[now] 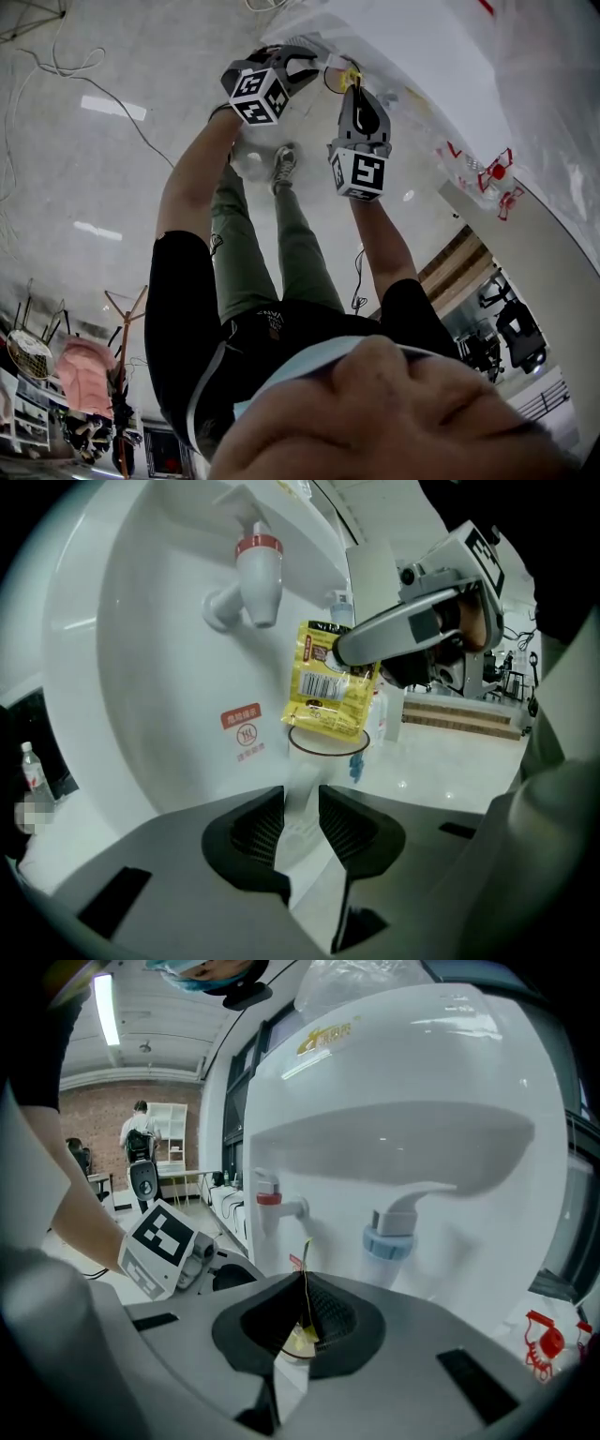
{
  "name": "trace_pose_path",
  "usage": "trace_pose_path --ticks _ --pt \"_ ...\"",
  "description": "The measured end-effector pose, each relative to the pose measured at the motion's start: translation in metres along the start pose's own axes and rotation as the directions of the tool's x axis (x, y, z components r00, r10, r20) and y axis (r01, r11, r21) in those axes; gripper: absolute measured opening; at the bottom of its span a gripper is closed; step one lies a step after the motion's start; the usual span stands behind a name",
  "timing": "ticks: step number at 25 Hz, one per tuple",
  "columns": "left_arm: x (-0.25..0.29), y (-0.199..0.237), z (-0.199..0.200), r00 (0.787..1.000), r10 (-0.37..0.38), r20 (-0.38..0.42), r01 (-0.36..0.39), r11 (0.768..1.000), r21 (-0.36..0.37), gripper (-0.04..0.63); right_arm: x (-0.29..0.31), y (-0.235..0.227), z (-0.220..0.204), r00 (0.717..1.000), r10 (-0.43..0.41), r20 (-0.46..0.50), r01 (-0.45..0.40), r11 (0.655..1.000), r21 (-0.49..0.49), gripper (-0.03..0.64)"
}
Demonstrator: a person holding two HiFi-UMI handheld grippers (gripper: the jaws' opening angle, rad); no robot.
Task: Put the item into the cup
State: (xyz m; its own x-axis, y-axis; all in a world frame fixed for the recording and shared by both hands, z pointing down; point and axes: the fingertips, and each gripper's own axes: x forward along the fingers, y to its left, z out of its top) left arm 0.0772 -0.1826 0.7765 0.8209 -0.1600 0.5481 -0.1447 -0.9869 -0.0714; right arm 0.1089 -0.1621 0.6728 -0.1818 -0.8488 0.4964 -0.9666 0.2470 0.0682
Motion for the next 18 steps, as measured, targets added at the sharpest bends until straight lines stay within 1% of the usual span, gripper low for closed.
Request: trace_pose_path --ticks 4,12,15,18 --pt "0.002 0.002 0.001 1.000 0.004 0.003 -0.004 1.000 -0.005 0.106 0.005 -0.003 -0.011 0.999 -0.007 -0.035 0.007 1.000 0.013 0.043" --pt "0.003 0.003 -0.004 1.000 0.013 0.008 -0.013 1.000 -0.024 0.103 0.022 -0.003 -0.029 0.995 0.013 -0.100 -0.011 1.000 0.016 0.043" --pt "0.003 0.004 -0.005 1.000 0.011 0.015 -0.011 1.000 -0.026 0.101 0.027 -0.001 -0.035 0.991 0.030 -0.128 -0.028 0.999 0.018 0.043" --pt "0.002 0.004 -0.006 1.000 0.011 0.023 -0.010 1.000 -0.030 0.100 0.032 0.003 -0.042 0.984 0.069 -0.167 -0.064 0.997 0.032 0.043"
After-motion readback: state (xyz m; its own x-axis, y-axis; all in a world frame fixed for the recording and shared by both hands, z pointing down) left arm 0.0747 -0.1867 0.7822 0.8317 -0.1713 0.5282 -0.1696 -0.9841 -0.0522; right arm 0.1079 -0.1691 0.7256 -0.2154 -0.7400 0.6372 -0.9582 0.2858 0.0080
